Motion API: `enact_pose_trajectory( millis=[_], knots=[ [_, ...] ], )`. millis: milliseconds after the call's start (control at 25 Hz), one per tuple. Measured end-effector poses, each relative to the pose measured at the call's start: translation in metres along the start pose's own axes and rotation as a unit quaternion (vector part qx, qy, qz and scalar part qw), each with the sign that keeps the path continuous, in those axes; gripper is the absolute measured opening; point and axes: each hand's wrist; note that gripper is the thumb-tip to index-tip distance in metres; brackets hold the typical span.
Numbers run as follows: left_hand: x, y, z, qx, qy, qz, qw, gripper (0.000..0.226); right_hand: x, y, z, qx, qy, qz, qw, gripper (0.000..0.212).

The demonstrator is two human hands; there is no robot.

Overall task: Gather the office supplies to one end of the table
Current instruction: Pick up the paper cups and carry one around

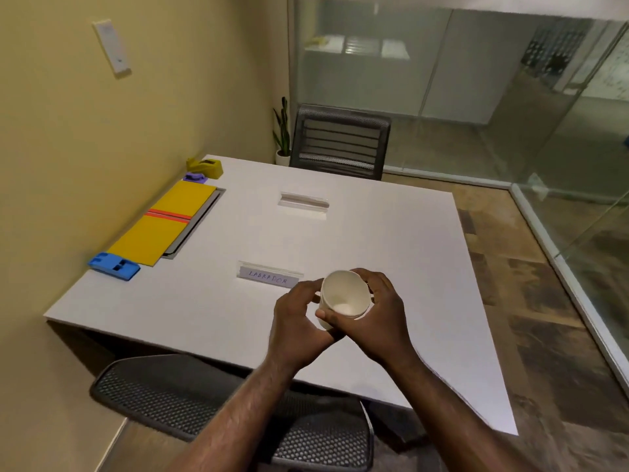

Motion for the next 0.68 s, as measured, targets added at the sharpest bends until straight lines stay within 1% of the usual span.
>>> enact_pose_trajectory(
  millis=[120, 200, 360, 520, 680],
  knots=[
    [0.008, 0.007, -0.002, 0.024, -0.024, 0.027, 0.999, 0.056, 0.019, -0.001, -0.011, -0.003, 0.023, 0.016, 1.0, 0.073],
    [0.011, 0.011, -0.002, 0.043, -0.026, 0.041, 0.998, 0.054, 0.029, 0.002, -0.015, -0.004, 0.033, 0.034, 0.999, 0.074],
    [0.018, 0.021, -0.007, 0.101, -0.057, 0.081, 0.99, 0.06, 0.067, 0.006, -0.016, 0.017, 0.065, 0.068, 0.995, 0.075],
    [0.02, 0.03, -0.013, 0.139, -0.087, 0.134, 0.977, 0.067, 0.115, 0.004, -0.015, 0.067, 0.048, 0.097, 0.992, 0.07],
    [0.02, 0.036, -0.013, 0.15, -0.128, 0.17, 0.965, 0.068, 0.162, -0.022, -0.034, 0.076, 0.029, 0.078, 0.994, 0.075]
  ],
)
Point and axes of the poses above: each hand's wrist, its own x-axis towards the middle knuckle, its own z-axis out of the back of the hand, y = z × x, and after that the axes turned 10 degrees about -y, right-handed
